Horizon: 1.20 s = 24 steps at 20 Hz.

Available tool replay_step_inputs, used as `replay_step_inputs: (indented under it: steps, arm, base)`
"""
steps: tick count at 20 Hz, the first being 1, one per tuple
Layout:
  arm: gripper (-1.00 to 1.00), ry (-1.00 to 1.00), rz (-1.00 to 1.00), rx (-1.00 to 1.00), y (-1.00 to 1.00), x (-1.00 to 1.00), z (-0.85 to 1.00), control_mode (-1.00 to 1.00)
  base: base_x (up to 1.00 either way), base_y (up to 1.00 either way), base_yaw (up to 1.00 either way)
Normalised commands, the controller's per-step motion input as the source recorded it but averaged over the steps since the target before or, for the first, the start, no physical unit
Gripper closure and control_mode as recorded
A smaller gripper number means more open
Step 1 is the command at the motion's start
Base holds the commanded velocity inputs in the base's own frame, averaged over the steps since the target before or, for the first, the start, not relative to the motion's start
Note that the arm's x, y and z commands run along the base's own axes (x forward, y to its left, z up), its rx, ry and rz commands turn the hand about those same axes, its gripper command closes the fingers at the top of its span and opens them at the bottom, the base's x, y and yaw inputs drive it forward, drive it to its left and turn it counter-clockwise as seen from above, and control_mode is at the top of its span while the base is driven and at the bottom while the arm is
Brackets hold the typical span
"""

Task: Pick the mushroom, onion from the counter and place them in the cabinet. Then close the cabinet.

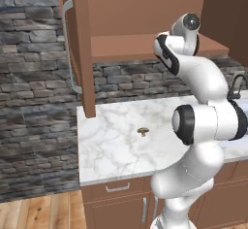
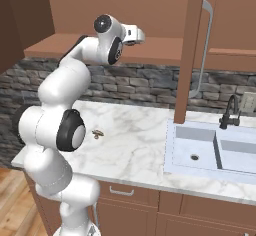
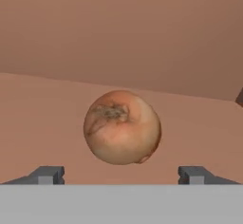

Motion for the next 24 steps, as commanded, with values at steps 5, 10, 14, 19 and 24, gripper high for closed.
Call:
replay_step_inputs:
  steps: [5,10,14,19,24]
  arm:
    - [-1.0,0.01,0.0,0.0,0.35,-0.84,0.57,-1.0]
    - [-1.0,0.28,0.0,0.1,0.6,-1.0,0.05,-1.0]
    - [-1.0,0.23,0.0,0.15,0.59,-1.0,-0.27,-1.0]
    - [-1.0,0.14,-0.01,0.17,0.43,-1.0,-0.65,-1.0]
    - [-1.0,0.1,-0.07,0.02,0.34,-0.83,-1.0,-1.0]
  base:
    - [0.0,0.0,0.0]
    - [0.0,0.0,0.0]
    - [0.0,0.0,0.0]
    - [0.0,0.0,0.0]
    - [0.0,0.0,0.0]
